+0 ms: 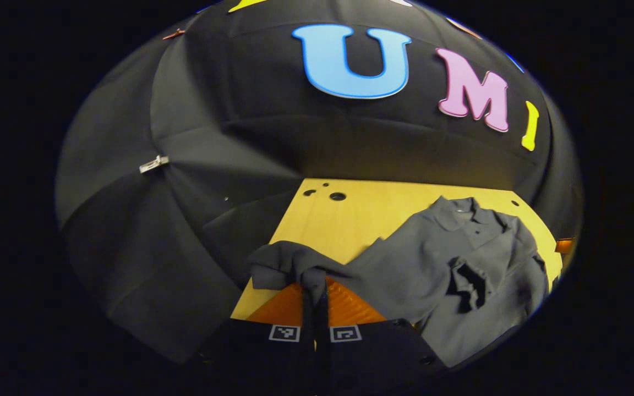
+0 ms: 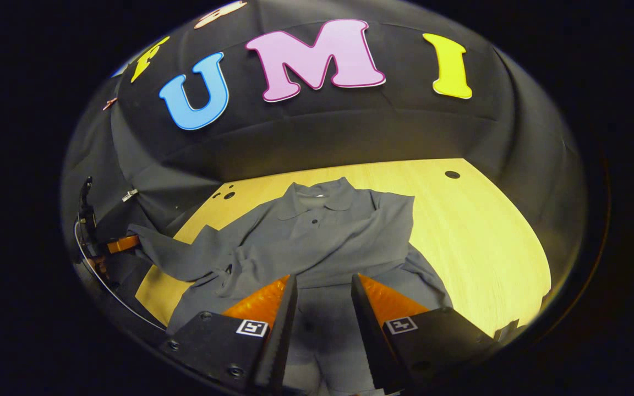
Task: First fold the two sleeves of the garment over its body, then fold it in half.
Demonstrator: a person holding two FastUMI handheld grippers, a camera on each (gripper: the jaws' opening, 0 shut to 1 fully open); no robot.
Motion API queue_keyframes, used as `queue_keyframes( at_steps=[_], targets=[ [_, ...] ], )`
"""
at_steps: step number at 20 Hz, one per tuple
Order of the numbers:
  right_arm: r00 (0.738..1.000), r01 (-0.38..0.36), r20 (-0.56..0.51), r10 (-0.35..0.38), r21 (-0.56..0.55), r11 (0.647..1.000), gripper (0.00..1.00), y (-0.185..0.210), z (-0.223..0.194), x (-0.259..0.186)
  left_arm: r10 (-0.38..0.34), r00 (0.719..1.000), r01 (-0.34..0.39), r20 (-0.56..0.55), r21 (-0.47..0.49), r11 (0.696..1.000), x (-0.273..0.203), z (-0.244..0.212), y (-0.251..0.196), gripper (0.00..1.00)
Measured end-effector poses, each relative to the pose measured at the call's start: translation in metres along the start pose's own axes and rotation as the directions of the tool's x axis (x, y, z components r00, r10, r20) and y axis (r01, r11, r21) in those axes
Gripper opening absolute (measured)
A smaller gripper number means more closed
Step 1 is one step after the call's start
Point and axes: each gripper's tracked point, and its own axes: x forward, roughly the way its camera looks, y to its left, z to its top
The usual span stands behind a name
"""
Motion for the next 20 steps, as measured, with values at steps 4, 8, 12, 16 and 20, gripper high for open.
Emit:
queue_keyframes(
  at_steps=[4, 8, 12, 16, 20],
  targets=[
    [1.0, 0.013, 0.01, -0.013, 0.016, 1.0, 0.65, -0.021, 0.003, -0.002, -0.11, 0.994, 0.11, 0.028, 0.026, 0.994, -0.01, 0.033, -0.072, 0.05],
    [0.999, 0.027, 0.015, -0.028, 0.033, 0.999, 0.65, -0.04, 0.004, -0.007, -0.242, 0.97, 0.242, 0.03, 0.027, 0.97, -0.023, 0.05, -0.146, 0.05],
    [0.998, 0.062, 0.015, -0.062, 0.045, 0.997, 0.66, -0.069, 0.002, -0.015, -0.335, 0.942, 0.334, 0.01, 0.041, 0.942, -0.025, 0.046, -0.214, 0.05],
    [0.994, 0.102, 0.016, -0.104, 0.071, 0.992, 0.67, -0.099, -0.004, -0.027, -0.412, 0.911, 0.412, -0.016, 0.051, 0.91, -0.026, 0.035, -0.284, 0.05],
    [0.991, 0.13, 0.002, -0.131, 0.088, 0.988, 0.67, -0.124, -0.012, -0.039, -0.449, 0.892, 0.452, -0.055, 0.087, 0.888, -0.01, 0.009, -0.347, 0.06]
  ],
)
